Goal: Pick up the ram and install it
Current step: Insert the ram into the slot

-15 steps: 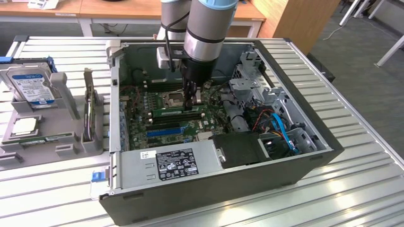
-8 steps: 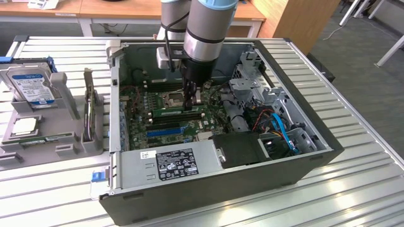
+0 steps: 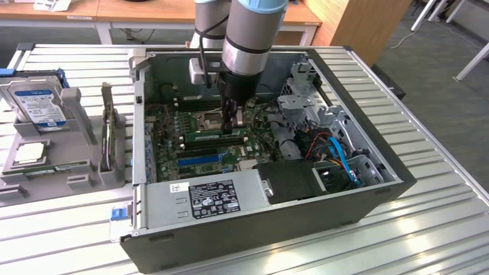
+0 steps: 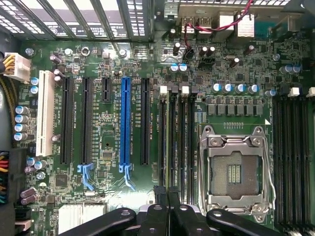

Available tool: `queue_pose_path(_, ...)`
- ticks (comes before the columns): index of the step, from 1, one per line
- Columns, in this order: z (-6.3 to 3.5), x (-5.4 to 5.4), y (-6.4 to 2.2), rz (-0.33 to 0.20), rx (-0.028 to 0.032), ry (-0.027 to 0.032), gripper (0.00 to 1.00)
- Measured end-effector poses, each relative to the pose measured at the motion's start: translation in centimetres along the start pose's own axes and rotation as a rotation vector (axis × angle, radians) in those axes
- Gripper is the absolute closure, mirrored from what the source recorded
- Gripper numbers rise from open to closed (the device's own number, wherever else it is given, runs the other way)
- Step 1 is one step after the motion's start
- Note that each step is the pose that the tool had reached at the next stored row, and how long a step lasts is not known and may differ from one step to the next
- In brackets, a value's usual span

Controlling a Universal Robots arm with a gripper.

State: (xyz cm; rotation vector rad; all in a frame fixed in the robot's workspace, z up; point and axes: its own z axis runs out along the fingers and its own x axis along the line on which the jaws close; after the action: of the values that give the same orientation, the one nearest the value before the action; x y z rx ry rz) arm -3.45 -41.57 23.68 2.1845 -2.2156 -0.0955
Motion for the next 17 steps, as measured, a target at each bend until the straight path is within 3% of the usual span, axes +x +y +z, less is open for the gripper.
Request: queue_pose_path(17,0.38,0.07,-0.02,0.000,-0.0001,0.0003,0.88)
